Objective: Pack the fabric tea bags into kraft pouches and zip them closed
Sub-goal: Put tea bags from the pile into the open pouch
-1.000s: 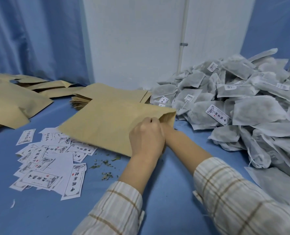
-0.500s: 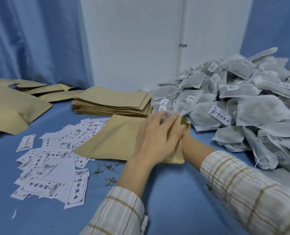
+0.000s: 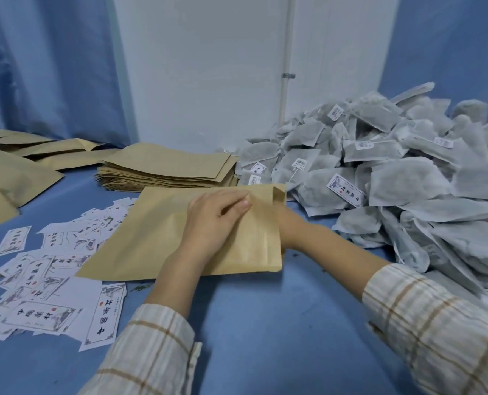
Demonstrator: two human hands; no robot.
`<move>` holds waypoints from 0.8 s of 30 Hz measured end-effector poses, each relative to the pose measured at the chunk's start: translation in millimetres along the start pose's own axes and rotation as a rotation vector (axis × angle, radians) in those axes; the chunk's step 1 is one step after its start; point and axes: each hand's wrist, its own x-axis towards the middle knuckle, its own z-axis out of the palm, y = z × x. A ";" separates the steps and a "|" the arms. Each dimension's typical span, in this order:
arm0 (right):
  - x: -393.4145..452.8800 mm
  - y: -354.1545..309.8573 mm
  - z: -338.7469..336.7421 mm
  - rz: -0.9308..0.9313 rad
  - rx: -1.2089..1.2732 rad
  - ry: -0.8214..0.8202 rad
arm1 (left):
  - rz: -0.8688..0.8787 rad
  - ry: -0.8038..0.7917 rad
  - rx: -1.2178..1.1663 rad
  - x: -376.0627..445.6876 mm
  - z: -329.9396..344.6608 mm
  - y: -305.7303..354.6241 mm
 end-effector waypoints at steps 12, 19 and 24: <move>-120.3 25.9 -54.8 -0.127 -0.018 0.307 | -0.030 -0.217 -0.130 -23.4 16.9 43.1; -185.0 36.4 -79.2 0.114 0.008 -0.240 | -0.067 -0.352 -0.108 -61.9 -1.8 50.9; -207.5 34.9 -78.0 0.141 0.024 -0.449 | -0.139 -0.368 -0.197 -80.5 -9.6 64.0</move>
